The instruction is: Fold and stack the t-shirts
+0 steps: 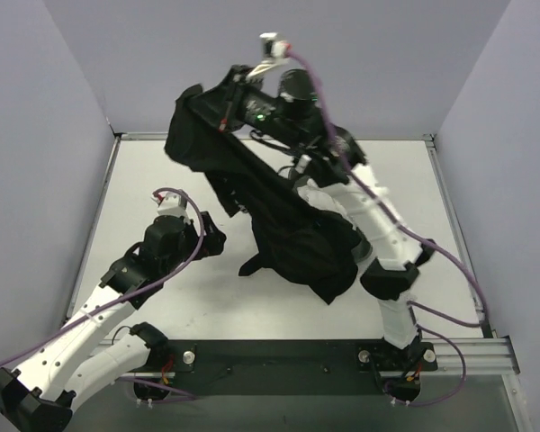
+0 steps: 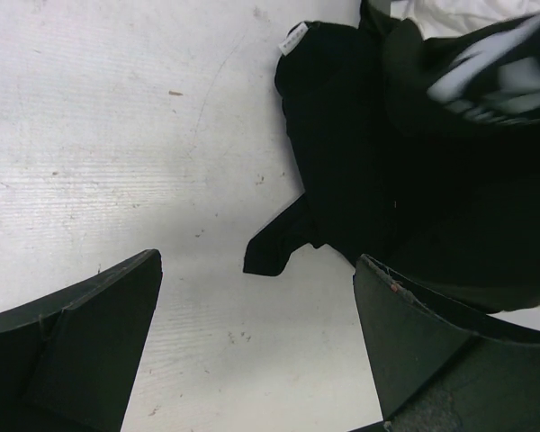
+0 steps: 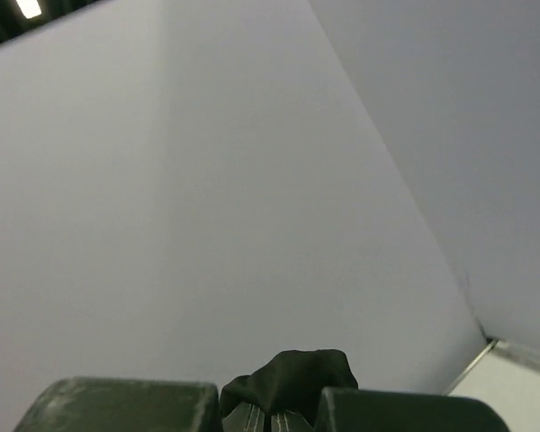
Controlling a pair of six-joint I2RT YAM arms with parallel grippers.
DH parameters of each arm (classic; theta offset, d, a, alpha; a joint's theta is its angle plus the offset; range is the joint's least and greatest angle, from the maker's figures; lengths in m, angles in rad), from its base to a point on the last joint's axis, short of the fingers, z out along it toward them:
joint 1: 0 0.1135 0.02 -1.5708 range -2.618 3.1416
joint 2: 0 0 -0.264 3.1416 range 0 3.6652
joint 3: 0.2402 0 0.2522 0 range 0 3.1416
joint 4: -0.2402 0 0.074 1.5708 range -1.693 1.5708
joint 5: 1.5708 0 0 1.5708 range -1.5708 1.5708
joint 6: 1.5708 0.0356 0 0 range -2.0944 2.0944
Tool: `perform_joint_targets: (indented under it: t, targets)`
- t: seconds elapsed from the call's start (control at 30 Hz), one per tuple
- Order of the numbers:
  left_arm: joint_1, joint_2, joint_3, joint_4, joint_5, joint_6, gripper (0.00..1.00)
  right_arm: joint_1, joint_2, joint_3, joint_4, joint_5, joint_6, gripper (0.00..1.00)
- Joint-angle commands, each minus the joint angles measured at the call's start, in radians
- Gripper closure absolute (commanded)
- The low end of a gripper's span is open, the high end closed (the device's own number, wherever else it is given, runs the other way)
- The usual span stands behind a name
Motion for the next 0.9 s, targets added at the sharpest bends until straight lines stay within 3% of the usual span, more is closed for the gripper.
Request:
perform_joint_targets:
  t: [0.0,0.1,0.13,0.17,0.2,0.23,0.27,0.4,0.57,0.7,0.87]
  targets:
    - [-0.001,-0.046,-0.020,0.034,-0.027,-0.004,0.03,-0.001,0.264,0.038,0.020,-0.243,0.135,1.00]
    - [-0.002,-0.056,-0.028,0.025,-0.029,-0.009,0.02,-0.021,0.318,0.012,0.049,-0.350,0.163,1.00]
    - [-0.001,-0.061,-0.031,0.023,-0.035,-0.009,0.03,-0.025,0.317,-0.020,0.036,-0.406,0.163,0.94]
    - [-0.002,-0.067,-0.032,0.023,-0.036,-0.009,0.03,-0.044,0.302,-0.059,0.029,-0.416,0.134,0.41]
    - [-0.002,-0.069,-0.034,0.022,-0.038,-0.010,0.03,-0.050,0.236,-0.108,0.017,-0.409,0.094,0.17]
    - [-0.001,-0.070,-0.034,0.023,-0.039,-0.010,0.03,-0.052,0.185,-0.255,-0.016,-0.319,0.048,0.03]
    - [-0.002,-0.072,-0.036,0.025,-0.038,-0.010,0.03,-0.052,0.127,-0.332,-0.026,-0.229,-0.077,0.00]
    - [-0.002,-0.056,-0.039,0.035,-0.029,-0.009,0.03,-0.015,-0.186,-0.633,-0.053,0.154,-0.297,0.00]
    - [-0.005,0.041,-0.054,0.132,0.045,-0.022,0.03,-0.004,-0.450,-0.921,-0.144,0.574,-0.333,0.00]
    - [-0.018,0.213,-0.028,0.209,0.086,-0.021,0.03,0.002,-0.686,-1.226,-0.173,0.743,-0.281,0.00]
    - [-0.034,0.466,0.076,0.252,0.042,-0.025,0.03,0.019,-0.884,-1.423,-0.182,0.760,-0.186,0.00]
